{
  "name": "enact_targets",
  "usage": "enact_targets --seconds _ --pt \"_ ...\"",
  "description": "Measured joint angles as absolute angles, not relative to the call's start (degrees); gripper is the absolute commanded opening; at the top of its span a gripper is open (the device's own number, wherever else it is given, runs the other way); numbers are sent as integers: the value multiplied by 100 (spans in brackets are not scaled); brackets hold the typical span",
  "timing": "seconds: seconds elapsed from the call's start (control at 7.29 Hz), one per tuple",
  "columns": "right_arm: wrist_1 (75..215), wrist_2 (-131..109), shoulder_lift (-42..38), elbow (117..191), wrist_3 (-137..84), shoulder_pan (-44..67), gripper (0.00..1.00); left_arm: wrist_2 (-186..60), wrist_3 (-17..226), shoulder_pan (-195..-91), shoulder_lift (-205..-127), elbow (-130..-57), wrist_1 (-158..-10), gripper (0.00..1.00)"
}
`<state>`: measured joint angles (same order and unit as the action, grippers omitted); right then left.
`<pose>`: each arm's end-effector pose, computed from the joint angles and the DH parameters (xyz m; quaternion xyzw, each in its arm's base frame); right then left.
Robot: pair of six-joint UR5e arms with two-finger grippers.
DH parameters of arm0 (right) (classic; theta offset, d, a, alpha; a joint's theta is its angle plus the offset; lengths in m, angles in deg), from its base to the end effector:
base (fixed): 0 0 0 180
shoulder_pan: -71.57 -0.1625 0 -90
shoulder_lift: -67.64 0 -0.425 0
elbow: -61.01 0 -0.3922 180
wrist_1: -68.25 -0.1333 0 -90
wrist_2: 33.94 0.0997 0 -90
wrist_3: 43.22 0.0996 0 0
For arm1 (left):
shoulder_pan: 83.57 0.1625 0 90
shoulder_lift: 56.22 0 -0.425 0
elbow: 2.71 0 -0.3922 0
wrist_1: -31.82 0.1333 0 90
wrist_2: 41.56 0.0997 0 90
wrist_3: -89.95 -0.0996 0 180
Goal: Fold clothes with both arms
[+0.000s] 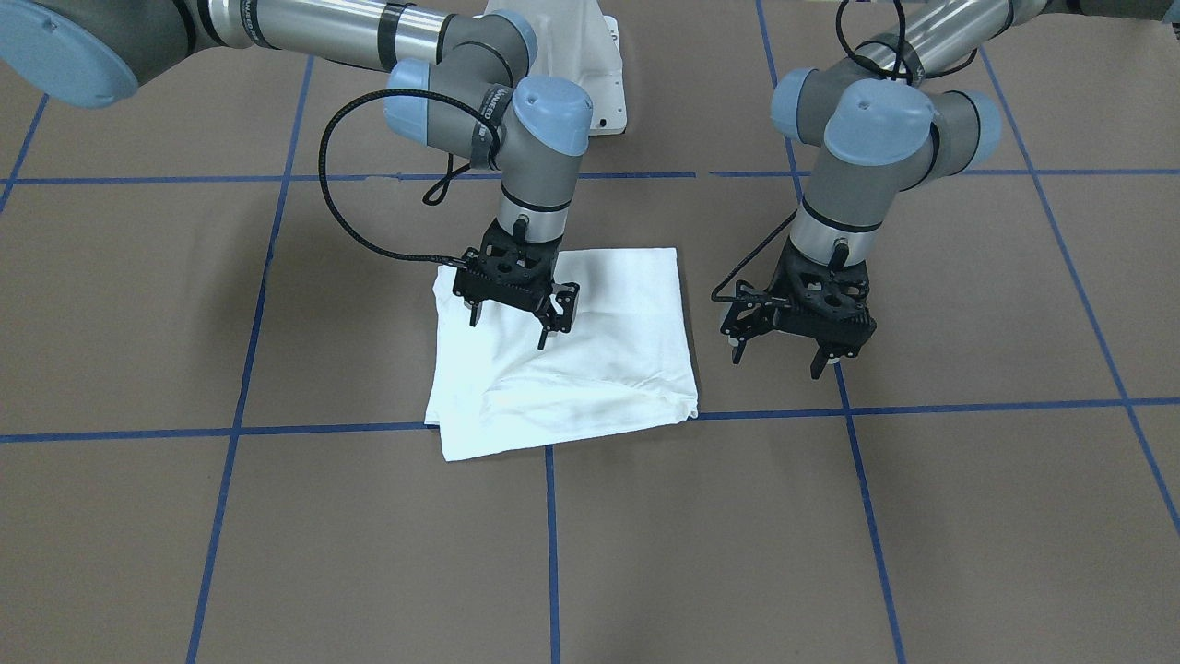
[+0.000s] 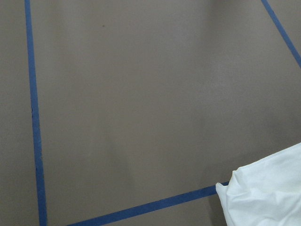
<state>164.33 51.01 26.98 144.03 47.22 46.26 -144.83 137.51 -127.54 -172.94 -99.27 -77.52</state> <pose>-0.6184 -0.4496 0.1961 0.1079 -0.2947 0.2249 0.9225 0.3958 -0.5353 0.3065 0.2259 0.3918 0.0393 0.8910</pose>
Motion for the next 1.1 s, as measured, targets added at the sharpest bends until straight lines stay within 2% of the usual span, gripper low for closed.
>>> enact_targets --seconds 0.41,0.55,0.69,1.1 --pt "16259 4990 2690 14142 4674 4742 79 -14485 13750 -12752 -17294 -9930 -7752 100" --pt "16244 4952 2746 13994 4579 4726 82 -14489 13750 -12753 -17294 -9940 -7752 100" --pt "16153 4902 2881 13765 4459 4676 89 -14489 13750 -12756 -17292 -9957 -7752 100" --pt "14794 4525 3547 12278 4272 4335 98 -14491 13742 -12760 -17253 -10007 -7752 100"
